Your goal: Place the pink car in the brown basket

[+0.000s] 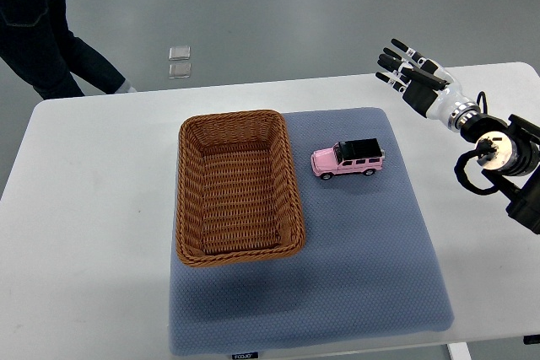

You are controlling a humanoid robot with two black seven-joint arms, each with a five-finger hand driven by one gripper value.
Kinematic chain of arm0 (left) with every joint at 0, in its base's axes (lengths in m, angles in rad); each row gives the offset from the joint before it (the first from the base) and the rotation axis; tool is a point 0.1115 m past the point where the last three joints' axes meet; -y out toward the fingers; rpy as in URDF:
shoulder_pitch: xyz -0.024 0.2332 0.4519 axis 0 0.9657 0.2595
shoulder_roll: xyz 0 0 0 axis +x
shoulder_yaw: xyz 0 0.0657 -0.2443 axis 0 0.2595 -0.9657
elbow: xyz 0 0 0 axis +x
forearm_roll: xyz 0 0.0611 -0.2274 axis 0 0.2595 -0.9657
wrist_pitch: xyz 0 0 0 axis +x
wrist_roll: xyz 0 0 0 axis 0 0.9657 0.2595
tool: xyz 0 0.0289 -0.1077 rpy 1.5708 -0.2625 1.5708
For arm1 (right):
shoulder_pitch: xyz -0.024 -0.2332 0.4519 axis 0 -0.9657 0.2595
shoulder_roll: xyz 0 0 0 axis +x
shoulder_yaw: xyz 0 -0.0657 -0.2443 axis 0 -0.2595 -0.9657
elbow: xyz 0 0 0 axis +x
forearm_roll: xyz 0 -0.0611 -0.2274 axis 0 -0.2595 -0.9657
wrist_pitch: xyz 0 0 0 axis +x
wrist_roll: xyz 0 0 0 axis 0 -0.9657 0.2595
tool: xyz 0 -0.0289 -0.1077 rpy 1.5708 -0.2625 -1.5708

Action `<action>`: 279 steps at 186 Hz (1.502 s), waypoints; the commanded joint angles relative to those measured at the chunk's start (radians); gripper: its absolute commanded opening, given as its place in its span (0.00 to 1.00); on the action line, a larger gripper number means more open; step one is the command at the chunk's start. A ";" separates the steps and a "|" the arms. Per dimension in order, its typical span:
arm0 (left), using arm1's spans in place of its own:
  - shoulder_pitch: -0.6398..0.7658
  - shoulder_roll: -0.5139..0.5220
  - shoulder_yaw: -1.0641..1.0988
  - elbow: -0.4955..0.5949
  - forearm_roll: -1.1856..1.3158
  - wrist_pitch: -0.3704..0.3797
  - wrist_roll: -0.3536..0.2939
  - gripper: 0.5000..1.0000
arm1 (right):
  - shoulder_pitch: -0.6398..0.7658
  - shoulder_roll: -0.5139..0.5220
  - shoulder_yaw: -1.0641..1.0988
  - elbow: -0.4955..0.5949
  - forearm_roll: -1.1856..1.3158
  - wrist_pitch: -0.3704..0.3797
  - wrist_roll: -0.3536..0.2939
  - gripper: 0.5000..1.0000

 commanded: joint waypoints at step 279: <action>-0.011 0.000 -0.003 0.003 -0.002 0.014 0.000 1.00 | 0.013 -0.092 0.000 0.069 -0.564 0.148 0.124 0.82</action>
